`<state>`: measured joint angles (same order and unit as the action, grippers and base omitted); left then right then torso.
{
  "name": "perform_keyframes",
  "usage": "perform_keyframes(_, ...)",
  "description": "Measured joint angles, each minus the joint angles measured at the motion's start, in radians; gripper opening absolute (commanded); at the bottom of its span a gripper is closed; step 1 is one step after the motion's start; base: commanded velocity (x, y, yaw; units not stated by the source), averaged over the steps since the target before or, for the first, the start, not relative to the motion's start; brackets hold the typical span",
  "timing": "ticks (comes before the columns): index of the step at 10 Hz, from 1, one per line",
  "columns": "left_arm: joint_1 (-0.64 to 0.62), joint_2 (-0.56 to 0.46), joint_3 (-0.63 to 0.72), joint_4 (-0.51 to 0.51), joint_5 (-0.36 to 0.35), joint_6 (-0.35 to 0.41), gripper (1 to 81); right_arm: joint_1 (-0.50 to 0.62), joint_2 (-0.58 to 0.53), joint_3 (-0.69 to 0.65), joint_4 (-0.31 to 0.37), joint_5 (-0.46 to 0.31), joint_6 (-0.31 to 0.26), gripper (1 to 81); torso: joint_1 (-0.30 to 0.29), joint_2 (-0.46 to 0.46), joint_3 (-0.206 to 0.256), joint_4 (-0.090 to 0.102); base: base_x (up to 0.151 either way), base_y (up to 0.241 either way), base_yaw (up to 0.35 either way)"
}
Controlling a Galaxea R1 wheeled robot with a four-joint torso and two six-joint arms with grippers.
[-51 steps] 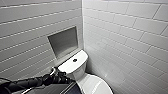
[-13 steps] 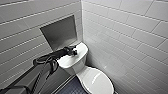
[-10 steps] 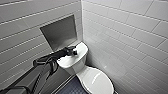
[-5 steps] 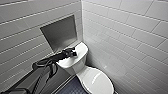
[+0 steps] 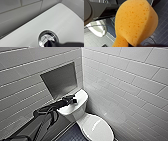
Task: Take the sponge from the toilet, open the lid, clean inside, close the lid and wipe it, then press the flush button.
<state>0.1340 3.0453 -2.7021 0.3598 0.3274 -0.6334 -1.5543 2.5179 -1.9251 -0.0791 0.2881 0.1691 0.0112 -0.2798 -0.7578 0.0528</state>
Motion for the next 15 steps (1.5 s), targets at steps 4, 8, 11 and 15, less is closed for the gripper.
perform_keyframes(4,-0.073,-0.030,0.109,-0.066,0.125,0.000,1.0,0.000,0.004,-0.004,0.000,0.001,0.000,1.0,0.000,0.000,0.000,0.000,0.000,0.000,0.000)
perform_keyframes(8,-0.089,-0.203,0.483,-0.107,0.153,0.000,1.0,0.009,0.005,-0.004,0.000,0.000,0.000,1.0,0.000,0.000,0.000,0.000,0.000,0.000,0.000)
perform_keyframes(11,-0.120,-0.386,0.836,-0.132,0.157,0.000,1.0,0.016,0.003,-0.004,0.000,0.001,0.000,1.0,0.000,0.000,0.000,0.000,0.000,0.000,0.000)
perform_keyframes(15,-0.013,-0.700,1.211,-0.142,0.169,0.000,1.0,0.017,0.004,-0.028,0.000,0.000,0.001,1.0,0.000,0.000,0.000,0.000,0.000,0.000,0.000)
